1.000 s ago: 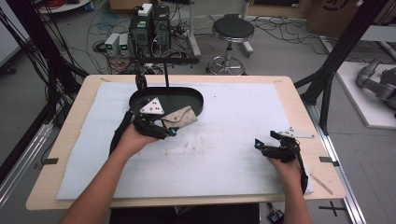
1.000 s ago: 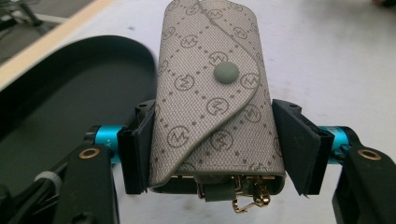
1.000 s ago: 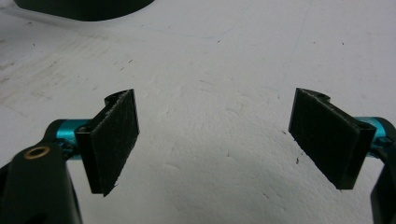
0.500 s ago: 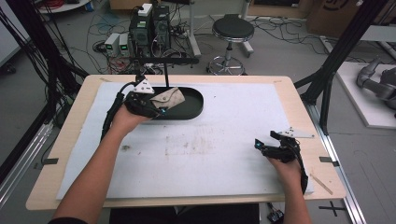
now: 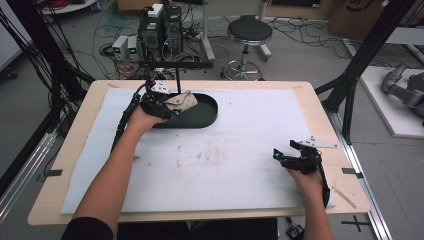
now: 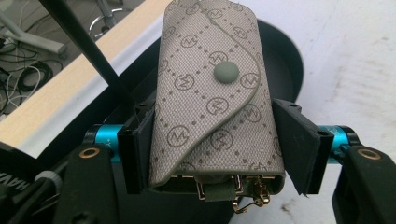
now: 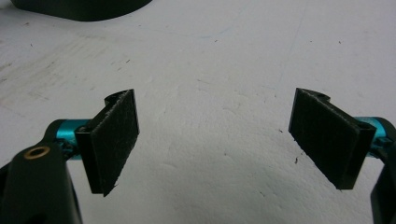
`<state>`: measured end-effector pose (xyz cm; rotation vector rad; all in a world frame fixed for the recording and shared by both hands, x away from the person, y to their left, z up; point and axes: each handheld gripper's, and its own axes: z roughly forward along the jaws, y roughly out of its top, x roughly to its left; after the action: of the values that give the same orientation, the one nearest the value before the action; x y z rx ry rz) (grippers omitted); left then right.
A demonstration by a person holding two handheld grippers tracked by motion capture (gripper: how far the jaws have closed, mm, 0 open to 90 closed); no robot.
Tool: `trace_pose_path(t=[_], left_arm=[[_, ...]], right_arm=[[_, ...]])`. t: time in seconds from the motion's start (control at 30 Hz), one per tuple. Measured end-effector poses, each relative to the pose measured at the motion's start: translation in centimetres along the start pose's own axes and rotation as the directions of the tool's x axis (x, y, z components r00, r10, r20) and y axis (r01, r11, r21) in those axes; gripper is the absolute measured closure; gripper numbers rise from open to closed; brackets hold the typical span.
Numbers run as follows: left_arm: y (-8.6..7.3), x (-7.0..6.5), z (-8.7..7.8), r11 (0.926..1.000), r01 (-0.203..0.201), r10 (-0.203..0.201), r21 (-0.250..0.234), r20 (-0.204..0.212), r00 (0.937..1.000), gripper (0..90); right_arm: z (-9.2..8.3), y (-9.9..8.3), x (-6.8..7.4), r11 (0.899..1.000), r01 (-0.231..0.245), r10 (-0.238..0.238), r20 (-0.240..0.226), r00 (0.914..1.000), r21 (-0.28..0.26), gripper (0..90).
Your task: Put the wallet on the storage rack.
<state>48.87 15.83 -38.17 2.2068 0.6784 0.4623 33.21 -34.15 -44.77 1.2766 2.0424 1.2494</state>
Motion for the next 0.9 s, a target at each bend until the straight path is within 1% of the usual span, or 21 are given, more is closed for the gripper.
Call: trace_pose_path(t=[0.1,0.2,0.3,0.37,0.5,0.6,0.63,0.73,0.8,0.9], left_arm=[[-0.4,0.7,0.9,0.9996,0.009,-0.009,0.025,-0.011,0.9999,35.6],[-1.0,1.4,1.8,0.999,0.041,-0.04,0.02,-0.022,0.9989,35.6],[-1.6,2.0,2.8,0.9977,0.042,-0.04,0.052,-0.03,0.9987,35.6],[-2.0,2.1,3.3,0.9956,0.058,-0.055,0.073,-0.034,0.9979,35.6],[-2.4,2.2,4.1,0.9926,0.06,-0.056,0.105,-0.041,0.9976,35.5],[-2.6,2.2,4.6,0.9897,0.071,-0.067,0.124,-0.038,0.997,35.4],[-2.6,2.2,4.7,0.9886,0.069,-0.065,0.133,-0.035,0.9973,35.4],[-2.7,2.2,4.9,0.9877,0.079,-0.075,0.135,-0.033,0.9966,35.3],[-2.8,2.2,5.1,0.9847,0.077,-0.071,0.157,-0.038,0.9967,34.8],[-2.8,2.2,5.3,0.9825,0.092,-0.085,0.162,-0.053,0.995,32.0]], right_arm=[[-0.1,0.0,0.0,1.0,-0.005,0.005,-0.004,1.0,-0.002,16.4],[-0.1,0.0,0.0,1.0,-0.003,0.003,-0.005,1.0,-0.001,16.4],[0.0,0.0,0.0,1.0,-0.003,0.003,-0.006,1.0,0.003,16.4],[0.0,0.0,-0.1,1.0,-0.002,0.002,-0.006,1.0,0.0,16.4],[0.0,0.0,0.0,1.0,-0.001,0.001,-0.009,1.0,0.002,16.4],[0.0,0.0,0.0,1.0,0.002,-0.002,-0.007,1.0,0.001,16.4],[0.0,0.0,0.0,1.0,0.004,-0.004,-0.006,1.0,0.002,16.4],[0.0,0.0,0.0,1.0,0.004,-0.004,-0.006,1.0,0.003,16.4],[0.0,0.0,0.0,1.0,0.004,-0.004,-0.006,1.0,0.004,16.4],[0.0,0.0,0.0,1.0,0.003,-0.003,-0.006,1.0,0.004,16.4]])
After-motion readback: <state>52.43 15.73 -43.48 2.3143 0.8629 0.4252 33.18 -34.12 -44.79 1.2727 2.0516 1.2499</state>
